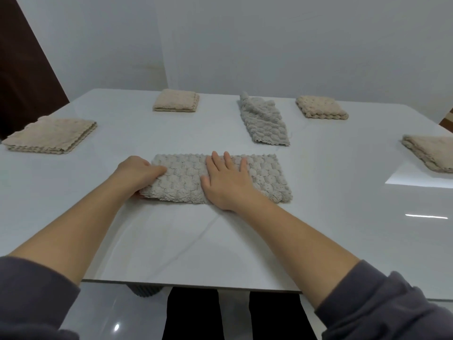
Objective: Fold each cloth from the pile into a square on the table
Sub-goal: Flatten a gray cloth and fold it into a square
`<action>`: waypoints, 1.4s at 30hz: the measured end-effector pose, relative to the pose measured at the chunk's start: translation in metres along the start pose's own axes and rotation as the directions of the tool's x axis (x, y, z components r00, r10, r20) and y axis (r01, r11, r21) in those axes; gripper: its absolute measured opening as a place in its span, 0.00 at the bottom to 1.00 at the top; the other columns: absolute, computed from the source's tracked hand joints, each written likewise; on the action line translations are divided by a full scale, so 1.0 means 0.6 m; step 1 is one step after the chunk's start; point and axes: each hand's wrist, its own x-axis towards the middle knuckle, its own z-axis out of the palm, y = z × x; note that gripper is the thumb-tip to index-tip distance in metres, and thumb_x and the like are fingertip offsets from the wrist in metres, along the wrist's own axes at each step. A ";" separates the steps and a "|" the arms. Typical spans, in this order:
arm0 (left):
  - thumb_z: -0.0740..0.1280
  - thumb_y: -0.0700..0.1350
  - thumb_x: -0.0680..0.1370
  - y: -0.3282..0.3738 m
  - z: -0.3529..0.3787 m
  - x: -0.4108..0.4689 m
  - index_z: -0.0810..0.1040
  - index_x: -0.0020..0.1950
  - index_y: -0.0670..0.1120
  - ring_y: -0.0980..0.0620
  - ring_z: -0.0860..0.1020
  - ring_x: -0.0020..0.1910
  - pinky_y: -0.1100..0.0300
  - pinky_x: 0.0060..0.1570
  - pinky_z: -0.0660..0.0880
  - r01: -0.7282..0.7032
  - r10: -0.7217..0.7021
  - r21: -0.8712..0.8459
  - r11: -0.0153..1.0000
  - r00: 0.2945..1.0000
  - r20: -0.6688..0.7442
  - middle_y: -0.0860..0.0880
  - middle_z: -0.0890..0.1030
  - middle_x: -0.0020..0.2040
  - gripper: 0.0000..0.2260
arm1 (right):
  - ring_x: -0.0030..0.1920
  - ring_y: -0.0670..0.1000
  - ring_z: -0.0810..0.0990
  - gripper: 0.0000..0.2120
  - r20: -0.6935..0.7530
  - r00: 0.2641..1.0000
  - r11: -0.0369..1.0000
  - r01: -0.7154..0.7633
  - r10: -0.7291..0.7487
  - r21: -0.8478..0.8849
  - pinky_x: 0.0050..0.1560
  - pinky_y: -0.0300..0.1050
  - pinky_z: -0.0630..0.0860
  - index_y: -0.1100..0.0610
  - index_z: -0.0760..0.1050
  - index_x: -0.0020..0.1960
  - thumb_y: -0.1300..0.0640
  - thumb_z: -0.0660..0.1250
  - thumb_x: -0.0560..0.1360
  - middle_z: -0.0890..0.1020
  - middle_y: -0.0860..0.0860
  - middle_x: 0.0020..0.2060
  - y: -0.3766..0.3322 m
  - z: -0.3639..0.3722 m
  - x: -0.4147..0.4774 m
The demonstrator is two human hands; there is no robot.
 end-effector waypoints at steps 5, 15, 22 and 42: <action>0.70 0.49 0.75 0.006 0.002 0.000 0.66 0.29 0.45 0.49 0.68 0.29 0.59 0.28 0.60 -0.015 0.016 0.027 1.000 1.000 -0.017 0.46 0.70 0.29 0.19 | 0.78 0.56 0.42 0.28 -0.012 1.000 1.000 0.007 -0.007 0.008 0.74 0.65 0.38 0.54 0.44 0.80 0.45 0.42 0.82 0.46 0.51 0.79 0.005 0.005 -0.002; 0.69 0.53 0.76 0.079 -0.028 -0.033 0.78 0.58 0.43 0.47 0.81 0.51 0.52 0.54 0.77 0.173 0.024 -0.535 0.827 0.940 0.341 0.44 0.83 0.53 0.17 | 0.61 0.57 0.77 0.19 -0.060 0.988 0.523 -0.023 0.141 0.852 0.63 0.50 0.72 0.67 0.72 0.65 0.57 0.56 0.81 0.78 0.59 0.63 0.000 -0.082 -0.011; 0.55 0.62 0.78 0.148 0.010 -0.078 0.78 0.48 0.45 0.47 0.79 0.46 0.53 0.49 0.74 0.185 0.234 -0.688 0.702 0.852 0.468 0.46 0.83 0.46 0.23 | 0.56 0.59 0.81 0.31 0.308 0.949 -0.255 -0.314 -0.063 0.915 0.59 0.58 0.76 0.58 0.75 0.65 0.35 0.54 0.78 0.82 0.57 0.56 0.046 -0.112 -0.014; 0.61 0.41 0.80 0.110 0.141 -0.084 0.72 0.69 0.44 0.55 0.64 0.72 0.68 0.68 0.56 -0.675 0.668 -0.078 0.734 0.737 -0.097 0.50 0.69 0.72 0.17 | 0.25 0.49 0.69 0.08 0.051 0.901 0.406 -0.244 0.431 0.880 0.24 0.39 0.64 0.57 0.71 0.39 0.58 0.69 0.72 0.74 0.55 0.31 0.166 -0.091 -0.041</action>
